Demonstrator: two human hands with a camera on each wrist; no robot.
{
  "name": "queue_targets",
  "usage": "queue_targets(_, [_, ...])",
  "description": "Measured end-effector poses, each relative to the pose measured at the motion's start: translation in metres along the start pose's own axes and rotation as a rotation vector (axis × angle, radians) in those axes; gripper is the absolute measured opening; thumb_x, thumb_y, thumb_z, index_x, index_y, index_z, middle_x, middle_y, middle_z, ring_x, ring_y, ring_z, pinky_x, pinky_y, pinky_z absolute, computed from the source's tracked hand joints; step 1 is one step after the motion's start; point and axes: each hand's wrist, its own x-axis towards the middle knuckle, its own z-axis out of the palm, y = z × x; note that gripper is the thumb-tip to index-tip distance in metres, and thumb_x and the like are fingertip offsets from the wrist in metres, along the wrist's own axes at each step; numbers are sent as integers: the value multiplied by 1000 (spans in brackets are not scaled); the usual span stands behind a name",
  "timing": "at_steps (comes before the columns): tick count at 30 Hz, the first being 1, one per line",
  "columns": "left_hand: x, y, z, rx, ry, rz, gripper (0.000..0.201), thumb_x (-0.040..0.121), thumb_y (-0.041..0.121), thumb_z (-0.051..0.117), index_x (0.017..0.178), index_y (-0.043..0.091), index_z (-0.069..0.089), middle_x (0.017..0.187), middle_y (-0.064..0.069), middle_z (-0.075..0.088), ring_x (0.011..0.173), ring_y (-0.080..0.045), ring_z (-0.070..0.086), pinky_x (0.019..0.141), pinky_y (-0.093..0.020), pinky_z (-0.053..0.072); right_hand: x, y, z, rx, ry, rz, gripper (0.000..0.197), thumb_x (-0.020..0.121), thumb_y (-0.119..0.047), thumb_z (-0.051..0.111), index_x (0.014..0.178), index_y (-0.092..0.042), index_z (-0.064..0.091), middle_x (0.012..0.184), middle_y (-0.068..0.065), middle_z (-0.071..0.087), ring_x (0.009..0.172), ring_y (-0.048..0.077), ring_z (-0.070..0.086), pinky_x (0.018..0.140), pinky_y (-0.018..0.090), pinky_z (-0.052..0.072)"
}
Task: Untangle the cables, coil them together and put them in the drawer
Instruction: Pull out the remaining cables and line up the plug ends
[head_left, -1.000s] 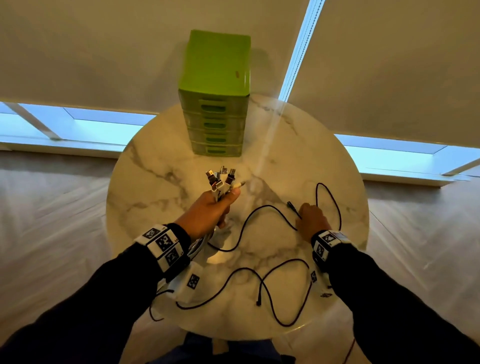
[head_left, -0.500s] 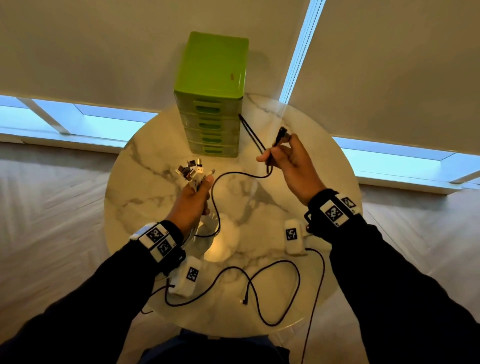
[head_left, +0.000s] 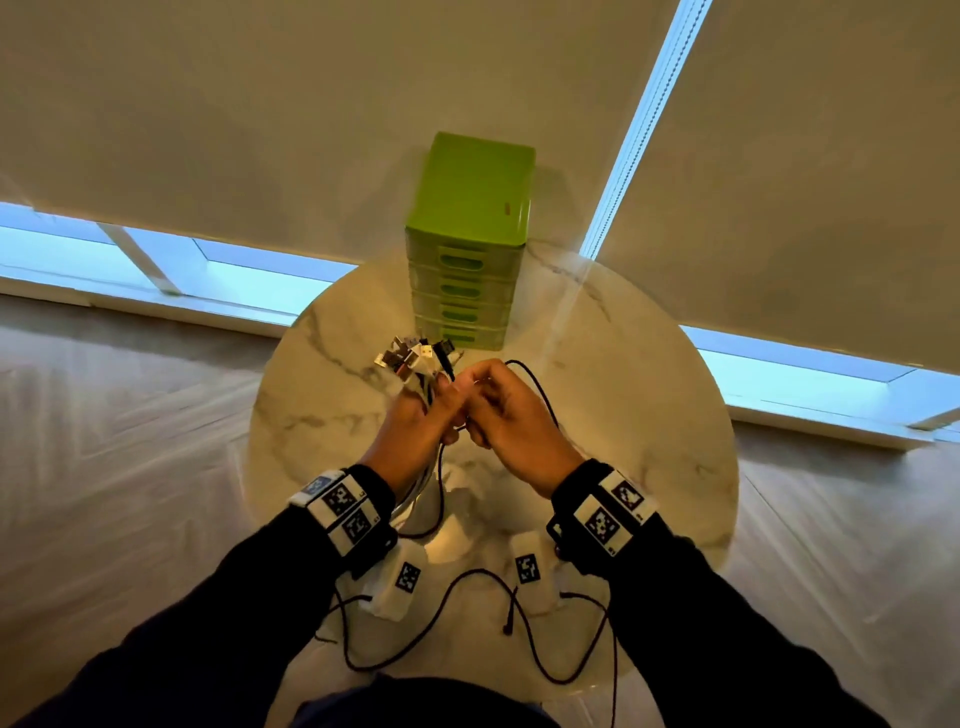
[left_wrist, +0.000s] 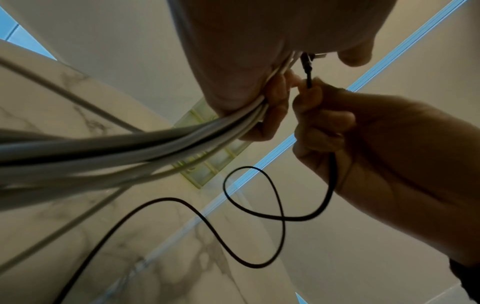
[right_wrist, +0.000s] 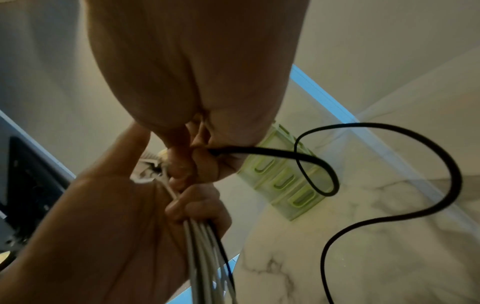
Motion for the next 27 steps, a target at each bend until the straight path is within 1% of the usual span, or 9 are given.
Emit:
queue_targets(2, [-3,3,-1,-44,39,2,51,99,47,53,108,-3,62,91,-28,66,75,-29,58,65,-41,40,-2,0,12,-44,35,-35,6,104,-8,48,100,-10,51,75,-3,62,57,6,54,53,19,43])
queue_targets(4, [-3,5,-4,-66,55,-11,46,102,43,53,100,-3,60,83,-32,59,73,-30,54,65,-43,40,-4,0,18,-72,48,-42,6,104,-8,48,101,-3,47,76,3,63,59,5,57,55,20,44])
queue_targets(8, [-5,11,-12,-71,38,-16,29,108,26,44,88,6,51,61,-7,44,53,-16,47,52,-28,41,-13,-3,22,-137,-35,-49,9,105,-12,47,101,-4,46,82,14,65,57,12,53,55,23,43])
queue_targets(12, [7,9,-35,-86,187,-34,32,101,44,50,83,18,51,70,-1,42,59,-14,42,52,-27,37,-28,6,27,-239,-154,15,22,108,-27,43,102,-7,50,71,5,62,52,16,48,55,24,41])
queue_targets(15, [15,16,-56,-165,276,-8,28,107,35,43,88,16,53,73,1,45,65,-14,51,56,-29,51,-38,21,24,-367,-240,43,34,109,-36,36,98,-12,57,67,3,56,56,9,49,62,21,41])
queue_targets(18, [17,34,-78,-322,337,9,28,109,33,38,100,11,53,71,2,48,59,-14,60,57,-36,58,-46,49,15,-493,-305,96,37,108,-43,34,91,-17,55,69,0,54,62,9,49,68,27,44])
queue_targets(22, [14,59,-99,-421,367,46,28,110,33,38,91,21,55,64,6,38,44,-8,33,45,-22,32,-45,86,-9,-745,-319,258,32,107,-47,32,84,-29,46,80,7,60,73,22,58,79,41,49])
queue_targets(24, [12,65,-106,-423,359,90,28,110,32,38,88,24,54,66,5,33,46,-7,25,48,-24,20,-36,91,-20,-856,-264,365,35,106,-49,30,86,-25,47,80,7,61,71,28,62,76,40,52])
queue_targets(27, [6,67,-106,-327,303,98,36,110,32,37,77,20,44,63,6,35,47,-8,26,50,-25,20,-13,77,-27,-744,53,356,39,106,-45,34,88,-15,50,72,7,59,56,27,61,59,34,49])
